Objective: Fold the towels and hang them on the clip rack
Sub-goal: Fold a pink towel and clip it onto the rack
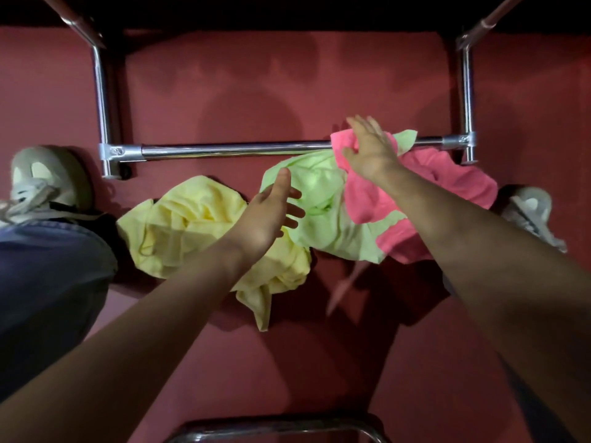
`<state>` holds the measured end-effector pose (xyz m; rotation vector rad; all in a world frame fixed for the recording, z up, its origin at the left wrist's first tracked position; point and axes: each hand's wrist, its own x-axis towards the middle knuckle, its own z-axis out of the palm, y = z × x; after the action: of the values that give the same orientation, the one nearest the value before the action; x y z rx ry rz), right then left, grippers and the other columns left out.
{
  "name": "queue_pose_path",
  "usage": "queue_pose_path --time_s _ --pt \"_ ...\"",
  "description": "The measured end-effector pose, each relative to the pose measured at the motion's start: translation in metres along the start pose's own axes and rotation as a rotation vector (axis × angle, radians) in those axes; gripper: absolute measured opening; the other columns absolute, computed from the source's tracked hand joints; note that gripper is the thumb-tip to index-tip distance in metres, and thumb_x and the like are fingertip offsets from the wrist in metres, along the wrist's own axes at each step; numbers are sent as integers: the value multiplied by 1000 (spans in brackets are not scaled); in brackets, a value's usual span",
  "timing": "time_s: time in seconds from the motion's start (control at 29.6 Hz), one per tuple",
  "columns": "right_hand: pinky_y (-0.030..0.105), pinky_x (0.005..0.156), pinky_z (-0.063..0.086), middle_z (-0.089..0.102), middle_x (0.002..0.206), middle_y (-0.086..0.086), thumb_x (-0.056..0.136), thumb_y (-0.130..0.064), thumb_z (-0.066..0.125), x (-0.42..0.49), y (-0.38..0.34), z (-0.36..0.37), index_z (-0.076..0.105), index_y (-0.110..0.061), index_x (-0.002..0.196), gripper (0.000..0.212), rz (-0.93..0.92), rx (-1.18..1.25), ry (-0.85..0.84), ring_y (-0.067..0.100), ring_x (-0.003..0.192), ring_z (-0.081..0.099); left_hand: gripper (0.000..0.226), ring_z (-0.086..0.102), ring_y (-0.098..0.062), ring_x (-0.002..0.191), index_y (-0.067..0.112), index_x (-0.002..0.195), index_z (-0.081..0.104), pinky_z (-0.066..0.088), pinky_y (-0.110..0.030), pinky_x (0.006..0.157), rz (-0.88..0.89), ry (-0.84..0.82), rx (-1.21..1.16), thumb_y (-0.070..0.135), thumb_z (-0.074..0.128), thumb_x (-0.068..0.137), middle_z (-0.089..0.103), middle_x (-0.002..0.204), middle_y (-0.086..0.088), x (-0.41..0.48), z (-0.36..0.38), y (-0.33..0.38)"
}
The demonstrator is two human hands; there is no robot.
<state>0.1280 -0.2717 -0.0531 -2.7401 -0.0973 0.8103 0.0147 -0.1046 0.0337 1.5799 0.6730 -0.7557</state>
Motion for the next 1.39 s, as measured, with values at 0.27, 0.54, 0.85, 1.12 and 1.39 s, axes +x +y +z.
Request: queue_pose_path --time_s 0.27,0.54,0.85,1.12,1.39 --pt "34 100 31 63 107 19 89 -22 47 3 2 -4 63 -9 104 25 -88 -241 -44 32 110 53 49 58 -14 76 20 92 55 43 -30 74 -63 27 -43 49 15 94 62 81 1 -6 -12 -19" --pt "8 44 32 37 55 -2 87 -12 57 -111 -13 -51 38 -18 54 39 -120 565 -126 -4 40 41 40 57 -13 77 27 83 54 42 -27 69 16 28 -76 46 21 95 61 86 2 -72 -10 -2" --pt "15 47 25 38 52 -9 81 -24 54 -299 -102 -194 50 -3 59 30 -414 855 173 -1 48 33 22 54 8 85 26 110 57 40 -3 79 625 -4 -14 23 45 93 59 95 17 -240 -7 69" --pt "18 48 33 50 63 6 81 -28 57 -431 -157 -267 61 -11 68 22 -604 919 198 10 57 42 12 55 3 76 26 83 60 42 -8 74 1043 2 -12 28 49 80 64 77 14 -366 -21 118" --pt "14 49 40 57 52 -8 78 -32 64 -505 -172 -274 65 -16 61 23 -678 1108 291 3 49 49 41 38 -3 54 -2 62 54 31 -15 50 1076 -49 64 35 51 79 46 58 6 -428 -24 92"
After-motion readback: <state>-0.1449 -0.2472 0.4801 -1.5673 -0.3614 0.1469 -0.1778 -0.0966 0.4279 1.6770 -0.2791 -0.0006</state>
